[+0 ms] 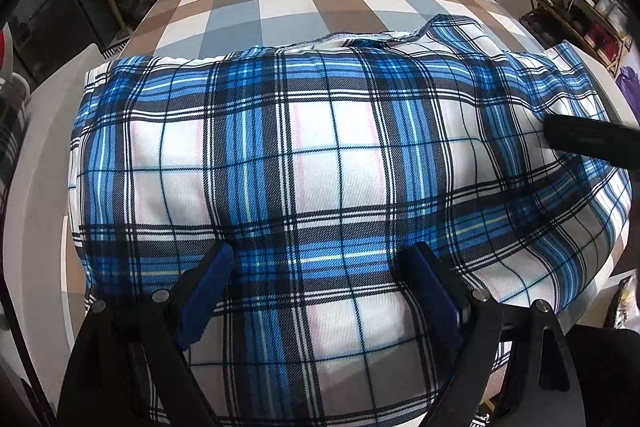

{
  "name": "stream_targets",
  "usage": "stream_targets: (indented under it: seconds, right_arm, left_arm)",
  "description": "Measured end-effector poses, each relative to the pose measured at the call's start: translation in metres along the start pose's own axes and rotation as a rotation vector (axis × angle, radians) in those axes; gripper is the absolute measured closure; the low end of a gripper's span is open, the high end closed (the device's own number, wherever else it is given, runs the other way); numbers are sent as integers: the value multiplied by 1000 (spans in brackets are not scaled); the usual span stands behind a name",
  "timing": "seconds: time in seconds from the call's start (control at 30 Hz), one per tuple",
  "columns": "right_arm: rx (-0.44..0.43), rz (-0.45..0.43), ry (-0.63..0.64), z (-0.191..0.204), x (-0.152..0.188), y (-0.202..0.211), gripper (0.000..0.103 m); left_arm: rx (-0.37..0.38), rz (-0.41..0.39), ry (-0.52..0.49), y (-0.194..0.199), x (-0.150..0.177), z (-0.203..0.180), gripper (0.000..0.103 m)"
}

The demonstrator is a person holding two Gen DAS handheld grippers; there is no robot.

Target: Fold large clothes

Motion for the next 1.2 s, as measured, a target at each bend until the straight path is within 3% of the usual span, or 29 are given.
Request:
stream_targets:
  seconds: [0.1,0.17,0.27,0.4,0.5,0.67,0.87,0.93,1.0,1.07,1.1,1.2]
  right_arm:
    - [-101,-151,-137,-26,38,49,0]
    - [-125,-249,-261,-57,72,80,0]
    - [-148,-258,-424,-92,118,99,0]
    - [-203,-254,-580,-121,161,101,0]
    - [-253,-227,-645,-139,165,91,0]
    - [-249,-226,-709,-154,151,76,0]
    - [-214,-293,-720,-148,115,65,0]
    - [-177,-313,-693,-143,111,63,15]
    - [-96,-299,-657,-139,114,61,65]
    - [-67,-309,-660,-142,121,66,87]
    - [-72,-332,-658,-145,125,72,94]
    - [-53,-396,-624,-149,130,87,97]
  left_arm:
    - [26,6,21,5,1,1,17]
    - [96,-24,55,17,1,0,17]
    - [210,-122,65,43,2,-13,17]
    - [275,-210,27,62,6,-40,17]
    - [327,-179,-14,55,9,-67,17]
    - [335,-98,-13,30,3,-96,17]
    - [262,-85,12,20,1,-108,17]
    - [271,-62,50,17,-2,-102,17]
    - [281,-46,77,18,-2,-96,17]
    - [270,-48,82,22,-2,-89,17]
    - [240,-66,68,26,0,-85,17]
    - [170,-92,16,29,6,-81,17]
Point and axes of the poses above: each gripper's, at about its wrist camera, not at the fingertips, and y roughly against the way its jaws point, z to its left, x to its underside, the point moved 2 cm from there along -y, roughly the way its jaws point, and after that the axes turned 9 degrees about y, right-handed, at the moved point
